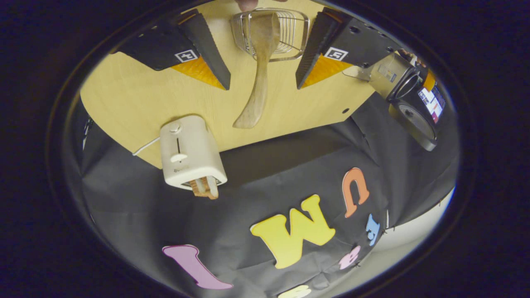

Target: Close the left gripper, press the button to open the rice cooker; take a wooden spoon from the chopstick holder with the right hand, scoop a spoonful of rice and pour it into the rice cooker, then put the wooden spoon back into the chopstick holder.

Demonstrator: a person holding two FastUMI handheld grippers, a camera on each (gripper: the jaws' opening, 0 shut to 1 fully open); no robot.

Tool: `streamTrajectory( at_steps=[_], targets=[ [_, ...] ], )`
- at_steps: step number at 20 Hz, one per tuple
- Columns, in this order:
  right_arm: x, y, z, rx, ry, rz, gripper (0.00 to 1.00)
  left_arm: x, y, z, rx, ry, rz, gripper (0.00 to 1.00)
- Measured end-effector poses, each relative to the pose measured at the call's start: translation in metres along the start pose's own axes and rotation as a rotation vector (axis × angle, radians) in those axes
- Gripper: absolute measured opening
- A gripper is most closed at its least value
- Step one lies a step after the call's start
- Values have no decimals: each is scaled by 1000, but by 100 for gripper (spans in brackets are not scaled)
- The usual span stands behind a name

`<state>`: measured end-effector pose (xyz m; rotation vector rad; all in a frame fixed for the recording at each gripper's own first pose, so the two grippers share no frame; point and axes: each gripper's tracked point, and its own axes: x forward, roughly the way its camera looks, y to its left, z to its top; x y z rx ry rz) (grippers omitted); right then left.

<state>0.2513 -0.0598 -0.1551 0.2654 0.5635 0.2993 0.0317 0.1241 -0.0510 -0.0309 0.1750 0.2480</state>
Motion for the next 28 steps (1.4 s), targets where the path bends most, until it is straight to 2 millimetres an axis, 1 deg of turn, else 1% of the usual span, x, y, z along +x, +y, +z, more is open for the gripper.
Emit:
streamTrajectory(
  at_steps=[1,2,3,4,5,6,7,8,9,10,11,12,13,14,18,23,26,28],
  targets=[
    [5,-1,0,-8,18,0,88,3,0,-1,1,3,2,99],
    [14,0,-3,-6,30,12,92,4,-1,-3,1,7,4,99],
    [18,1,-4,-8,44,12,88,6,-1,-3,-1,8,3,99],
    [20,-1,-2,-23,43,3,73,8,-3,-4,-1,12,-2,99],
    [23,-3,1,-37,36,-4,71,9,-7,-7,3,16,-11,99],
    [25,-4,4,-40,31,-8,51,10,-11,-11,14,26,-19,99],
    [25,-2,5,-36,29,-5,48,12,-12,-13,28,33,-21,99],
    [24,-1,7,-26,31,-1,33,12,-11,-14,38,33,-20,99],
    [25,-1,4,-11,37,-4,24,13,-11,-12,40,28,-20,99],
    [24,-1,6,-1,35,4,14,12,-12,-10,37,21,-18,99],
    [21,2,7,-1,35,13,13,11,-12,-9,33,15,-15,99],
    [20,3,7,-17,32,15,6,11,-9,-7,29,7,-7,100],
    [16,7,11,-22,15,23,5,11,-8,-5,26,-2,-1,99],
    [12,8,14,-29,-4,15,1,10,-7,-4,20,-8,0,99],
    [-6,14,35,-42,-95,-3,0,6,-5,-2,-15,-19,-2,99],
    [-37,25,66,-84,-233,-72,0,2,11,-4,-63,-29,26,99],
    [-61,44,87,-131,-320,-110,0,-2,14,-2,-80,-36,13,99],
    [-73,69,95,-173,-358,-111,0,-6,20,2,-69,-53,14,99]
  ],
)
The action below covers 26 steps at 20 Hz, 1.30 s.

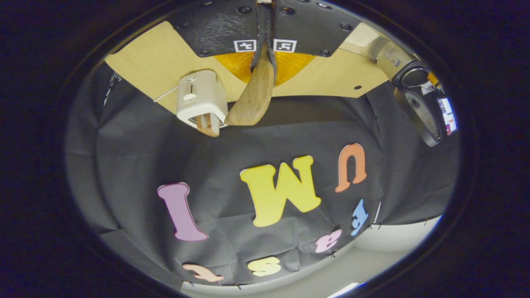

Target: Close the left gripper, press the button to open the rice cooker; take a wooden spoon from the chopstick holder with the right hand, scoop a spoonful of rice and pour it into the rice cooker, then put the wooden spoon back into the chopstick holder.

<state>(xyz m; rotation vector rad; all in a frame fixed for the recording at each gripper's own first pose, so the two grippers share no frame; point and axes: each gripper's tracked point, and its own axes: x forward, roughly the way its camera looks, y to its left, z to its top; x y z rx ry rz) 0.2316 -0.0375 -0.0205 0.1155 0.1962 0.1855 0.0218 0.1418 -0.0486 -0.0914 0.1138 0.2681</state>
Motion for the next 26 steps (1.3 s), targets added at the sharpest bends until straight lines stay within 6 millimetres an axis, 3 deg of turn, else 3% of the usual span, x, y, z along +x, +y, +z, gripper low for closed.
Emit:
streamTrajectory(
  at_steps=[3,6,9,11,14,18,23,26],
  targets=[
    [-12,47,11,-41,-16,47,2,-3,5,7,18,-27,-9,99],
    [-16,96,9,-44,1,106,0,-7,10,10,33,-26,-7,99],
    [-16,141,-7,-89,22,147,0,-10,12,15,46,-40,-14,99],
    [-15,161,-33,-130,55,155,0,-12,12,16,55,-35,-24,99],
    [-11,172,-70,-206,102,126,0,-14,10,18,80,-31,-43,99],
    [-4,172,-109,-349,153,65,0,-16,20,21,117,-48,-35,99],
    [-4,169,-126,-427,150,-15,0,-17,41,28,122,-68,-8,99],
    [-3,183,-135,-423,163,-11,0,-19,47,31,105,-70,-6,99]
  ],
)
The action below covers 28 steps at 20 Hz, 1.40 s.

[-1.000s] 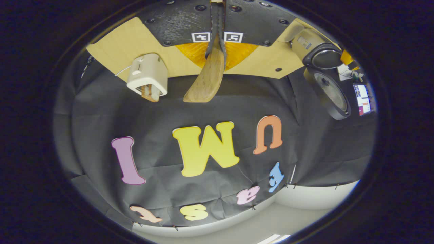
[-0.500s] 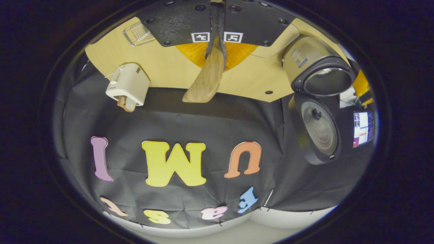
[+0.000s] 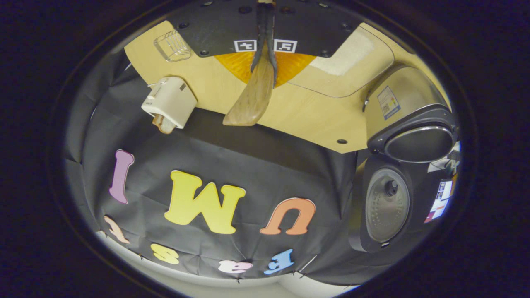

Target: Close the left gripper, press the button to open the rice cooker; take a wooden spoon from the chopstick holder with the right hand, scoop a spoonful of rice and pour it into the rice cooker, then put the wooden spoon back into the chopstick holder.

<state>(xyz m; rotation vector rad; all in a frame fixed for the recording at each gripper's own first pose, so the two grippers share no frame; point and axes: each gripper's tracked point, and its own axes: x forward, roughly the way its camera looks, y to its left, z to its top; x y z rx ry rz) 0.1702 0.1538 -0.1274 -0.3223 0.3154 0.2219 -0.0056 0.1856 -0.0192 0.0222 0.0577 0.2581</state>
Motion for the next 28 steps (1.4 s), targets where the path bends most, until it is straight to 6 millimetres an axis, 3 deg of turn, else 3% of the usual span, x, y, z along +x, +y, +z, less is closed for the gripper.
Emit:
streamTrajectory(
  at_steps=[7,15,23,27,28],
  targets=[
    [0,43,-2,104,27,49,0,-4,19,2,-11,-5,35,99],
    [3,72,2,231,73,112,0,-6,31,6,-12,-14,54,99],
    [10,80,8,508,152,233,0,-5,34,0,-19,7,72,99],
    [15,72,4,673,212,272,0,-5,35,1,-28,11,79,95],
    [17,69,4,716,216,278,0,-4,36,-1,-37,14,86,99]
  ],
)
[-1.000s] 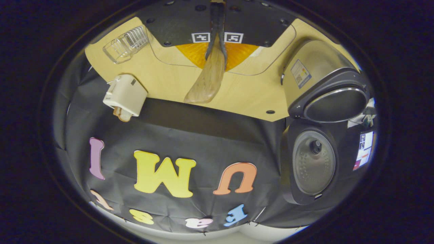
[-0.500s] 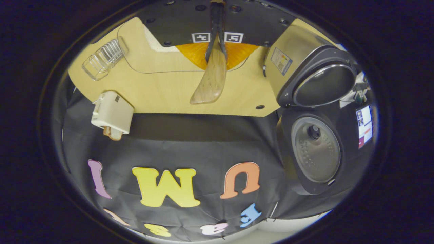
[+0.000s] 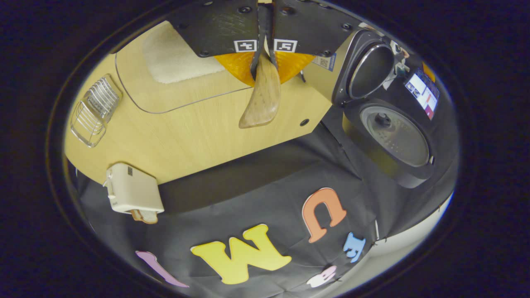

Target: Close the left gripper, press the button to open the rice cooker; take a wooden spoon from the chopstick holder with the right hand, scoop a spoonful of rice and pour it into the rice cooker, then put the wooden spoon back into the chopstick holder.

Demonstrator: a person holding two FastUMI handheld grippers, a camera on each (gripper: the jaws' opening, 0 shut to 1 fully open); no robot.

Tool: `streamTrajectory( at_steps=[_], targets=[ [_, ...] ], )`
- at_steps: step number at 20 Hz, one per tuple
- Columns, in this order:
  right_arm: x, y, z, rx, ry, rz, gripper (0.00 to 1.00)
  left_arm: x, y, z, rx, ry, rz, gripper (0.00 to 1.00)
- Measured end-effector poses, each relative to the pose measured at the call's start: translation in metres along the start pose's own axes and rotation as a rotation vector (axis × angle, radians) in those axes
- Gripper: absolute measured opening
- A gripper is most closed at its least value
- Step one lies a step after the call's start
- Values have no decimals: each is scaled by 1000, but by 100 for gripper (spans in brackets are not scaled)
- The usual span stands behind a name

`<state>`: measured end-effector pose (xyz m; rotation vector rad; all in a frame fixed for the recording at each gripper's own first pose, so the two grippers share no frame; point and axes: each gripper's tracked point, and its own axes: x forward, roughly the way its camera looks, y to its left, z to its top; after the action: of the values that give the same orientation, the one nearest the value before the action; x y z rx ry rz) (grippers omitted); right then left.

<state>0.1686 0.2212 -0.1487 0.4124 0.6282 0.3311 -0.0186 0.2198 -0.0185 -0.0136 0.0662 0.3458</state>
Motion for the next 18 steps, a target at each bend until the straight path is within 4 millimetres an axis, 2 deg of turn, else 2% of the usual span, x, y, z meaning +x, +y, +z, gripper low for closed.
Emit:
streamTrajectory(
  at_steps=[3,4,5,6,8,11,12,18],
  targets=[
    [-1,-1,8,129,-5,33,0,2,2,-5,-10,19,9,99],
    [0,-6,11,159,-8,32,0,1,4,-6,-6,24,15,95],
    [0,-10,14,186,-13,37,0,1,6,-5,-7,24,23,99],
    [-1,-13,18,208,-19,40,0,1,7,-4,-12,22,28,99],
    [-6,-18,26,258,-35,54,0,1,8,-4,-25,20,35,99],
    [-13,-37,39,287,-64,49,0,1,9,-3,-26,21,38,99],
    [-17,-42,43,301,-75,49,0,1,11,-4,-23,22,41,95],
    [-40,-59,63,397,-109,103,0,0,16,-4,-20,22,50,99]
  ],
)
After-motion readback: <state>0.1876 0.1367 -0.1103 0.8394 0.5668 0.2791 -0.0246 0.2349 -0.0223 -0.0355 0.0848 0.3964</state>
